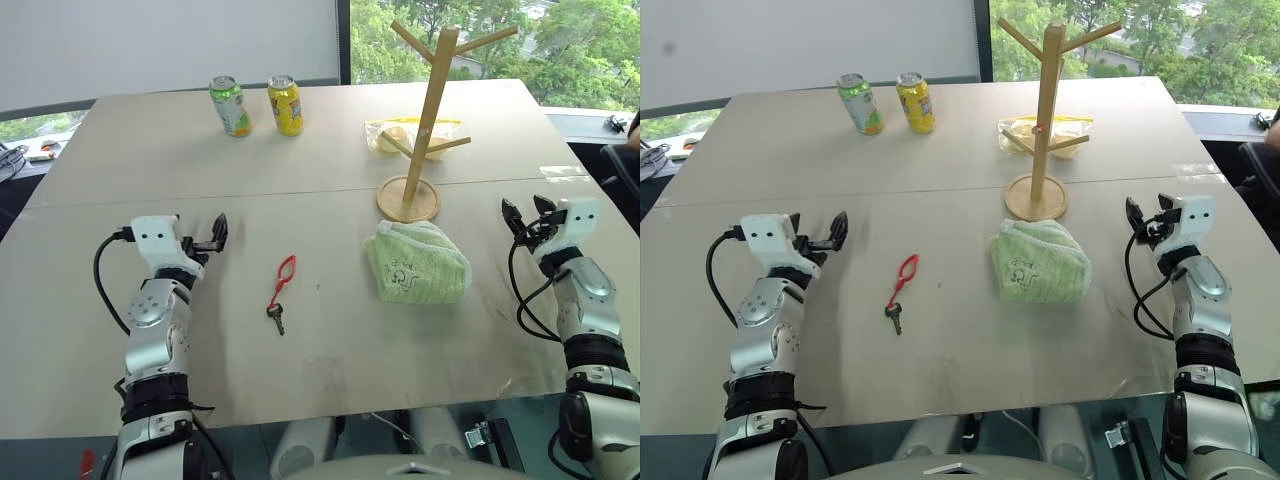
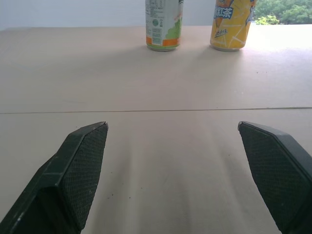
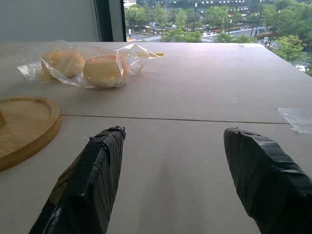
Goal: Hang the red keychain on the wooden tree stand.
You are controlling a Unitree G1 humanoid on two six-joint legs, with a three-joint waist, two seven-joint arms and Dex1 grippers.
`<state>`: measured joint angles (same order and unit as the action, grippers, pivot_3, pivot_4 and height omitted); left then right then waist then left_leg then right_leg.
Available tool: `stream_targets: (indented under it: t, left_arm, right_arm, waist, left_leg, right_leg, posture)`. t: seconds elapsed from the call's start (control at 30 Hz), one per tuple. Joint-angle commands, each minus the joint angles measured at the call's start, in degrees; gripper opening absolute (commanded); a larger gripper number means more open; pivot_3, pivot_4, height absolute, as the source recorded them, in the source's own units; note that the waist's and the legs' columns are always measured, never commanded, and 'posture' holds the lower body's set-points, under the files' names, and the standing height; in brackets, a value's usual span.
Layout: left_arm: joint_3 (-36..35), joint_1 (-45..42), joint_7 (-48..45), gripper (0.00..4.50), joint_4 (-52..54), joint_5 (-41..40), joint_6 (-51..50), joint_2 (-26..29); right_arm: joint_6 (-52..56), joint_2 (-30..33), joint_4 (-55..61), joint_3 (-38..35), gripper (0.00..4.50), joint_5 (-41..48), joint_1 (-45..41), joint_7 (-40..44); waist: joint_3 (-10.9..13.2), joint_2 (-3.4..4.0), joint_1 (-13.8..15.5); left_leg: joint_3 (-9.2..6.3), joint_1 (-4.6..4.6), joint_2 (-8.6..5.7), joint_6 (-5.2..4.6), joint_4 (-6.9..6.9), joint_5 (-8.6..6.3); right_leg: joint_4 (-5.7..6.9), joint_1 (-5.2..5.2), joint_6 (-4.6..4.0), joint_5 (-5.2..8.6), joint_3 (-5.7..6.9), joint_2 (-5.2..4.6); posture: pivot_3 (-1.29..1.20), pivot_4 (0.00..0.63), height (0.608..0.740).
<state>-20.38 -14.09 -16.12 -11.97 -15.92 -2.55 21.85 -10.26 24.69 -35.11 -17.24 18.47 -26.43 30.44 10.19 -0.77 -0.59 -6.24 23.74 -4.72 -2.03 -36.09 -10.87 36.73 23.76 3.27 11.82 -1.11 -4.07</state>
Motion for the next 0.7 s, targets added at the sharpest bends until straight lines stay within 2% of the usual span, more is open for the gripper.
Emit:
stream_targets:
  t: [0.03,0.7]
  left_arm:
    - [-0.3,-0.2,-0.4,4.43,2.2,-0.2,0.7,0.5]
    - [0.2,-1.0,-3.9,4.43,2.5,-2.3,1.9,-0.2]
  right_arm:
    - [-1.3,0.4,0.8,-1.3,3.48,0.6,-0.7,-0.1]
    - [-1.3,0.8,0.8,-1.7,3.48,0.8,-0.6,-0.3]
  waist:
    - [0.0,0.0,0.0]
    - [0.0,0.0,0.0]
  left_leg:
    - [0.0,0.0,0.0,0.0,0.0,0.0]
    - [0.0,0.0,0.0,0.0,0.0,0.0]
  right_leg:
    - [0.0,0.0,0.0,0.0,0.0,0.0]
    - [0.0,0.0,0.0,0.0,0.0,0.0]
  posture:
    - [0.0,0.15,0.74]
    - [0.0,0.15,0.74]
